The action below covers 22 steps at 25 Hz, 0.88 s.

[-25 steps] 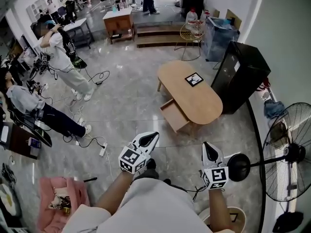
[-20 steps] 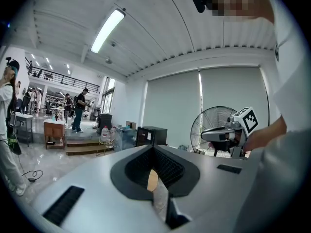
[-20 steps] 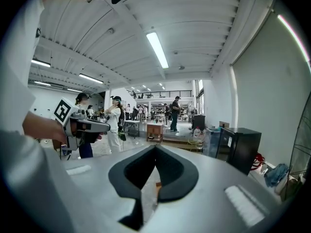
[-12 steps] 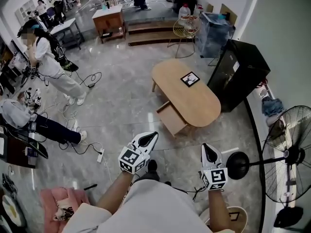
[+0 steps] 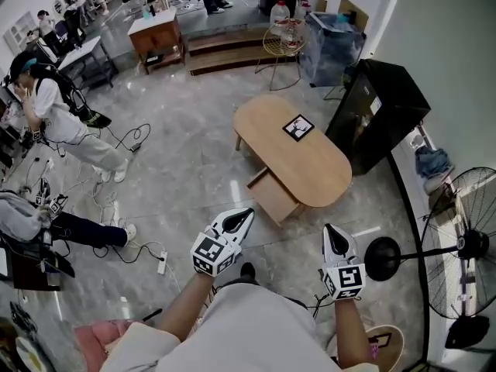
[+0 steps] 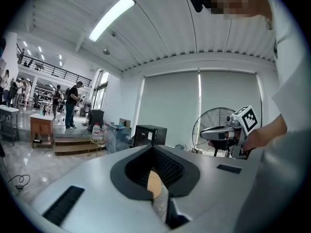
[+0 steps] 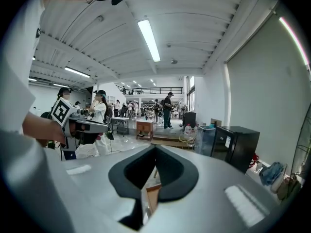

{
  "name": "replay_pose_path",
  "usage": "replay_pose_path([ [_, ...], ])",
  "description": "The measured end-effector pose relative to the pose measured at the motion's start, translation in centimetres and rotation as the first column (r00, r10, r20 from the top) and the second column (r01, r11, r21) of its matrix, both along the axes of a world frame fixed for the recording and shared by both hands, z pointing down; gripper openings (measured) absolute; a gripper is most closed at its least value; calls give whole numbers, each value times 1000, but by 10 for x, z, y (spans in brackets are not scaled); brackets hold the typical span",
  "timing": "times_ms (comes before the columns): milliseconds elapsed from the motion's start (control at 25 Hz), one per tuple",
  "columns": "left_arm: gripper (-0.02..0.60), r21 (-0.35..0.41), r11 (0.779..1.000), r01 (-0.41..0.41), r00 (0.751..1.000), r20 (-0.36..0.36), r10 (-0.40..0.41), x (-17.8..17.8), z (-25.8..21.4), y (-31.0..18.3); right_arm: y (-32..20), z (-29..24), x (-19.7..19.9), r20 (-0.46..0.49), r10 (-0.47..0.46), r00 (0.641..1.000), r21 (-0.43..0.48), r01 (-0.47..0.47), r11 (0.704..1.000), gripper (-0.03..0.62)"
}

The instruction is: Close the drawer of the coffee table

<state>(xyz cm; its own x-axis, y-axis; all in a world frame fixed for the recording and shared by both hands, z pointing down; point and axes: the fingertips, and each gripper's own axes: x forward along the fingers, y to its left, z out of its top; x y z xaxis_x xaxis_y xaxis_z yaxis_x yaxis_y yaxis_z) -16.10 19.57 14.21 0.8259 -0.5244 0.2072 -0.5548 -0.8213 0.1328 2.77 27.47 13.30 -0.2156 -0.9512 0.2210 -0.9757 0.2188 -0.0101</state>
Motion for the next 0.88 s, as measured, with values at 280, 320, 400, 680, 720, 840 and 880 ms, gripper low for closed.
replay_pose_path([
  [280, 6, -12, 999, -42, 999, -1, 42, -6, 11, -41, -33, 4, -7, -23, 49, 999, -11, -50, 999, 11],
  [320, 6, -13, 999, -48, 999, -1, 48, -8, 12, -45, -36, 4, -9, -25, 56, 998, -13, -57, 998, 11],
  [400, 6, -14, 998, -59, 998, -2, 59, -13, 12, -52, -41, 4, -15, -26, 67, 997, -16, -68, 998, 11],
  [680, 6, -29, 997, -66, 998, -5, 66, -16, 15, -74, -62, 6, -23, -36, 63, 997, -29, -64, 997, 11],
  [720, 6, -30, 997, -67, 998, -4, 66, -14, 16, -78, -65, 7, -21, -36, 64, 997, -32, -65, 997, 11],
  [840, 6, -35, 997, -63, 998, -1, 63, -7, 18, -89, -77, 10, -13, -33, 63, 997, -41, -64, 997, 11],
  [880, 6, -38, 997, -60, 998, 1, 60, -4, 20, -93, -82, 12, -10, -31, 60, 998, -43, -62, 997, 11],
])
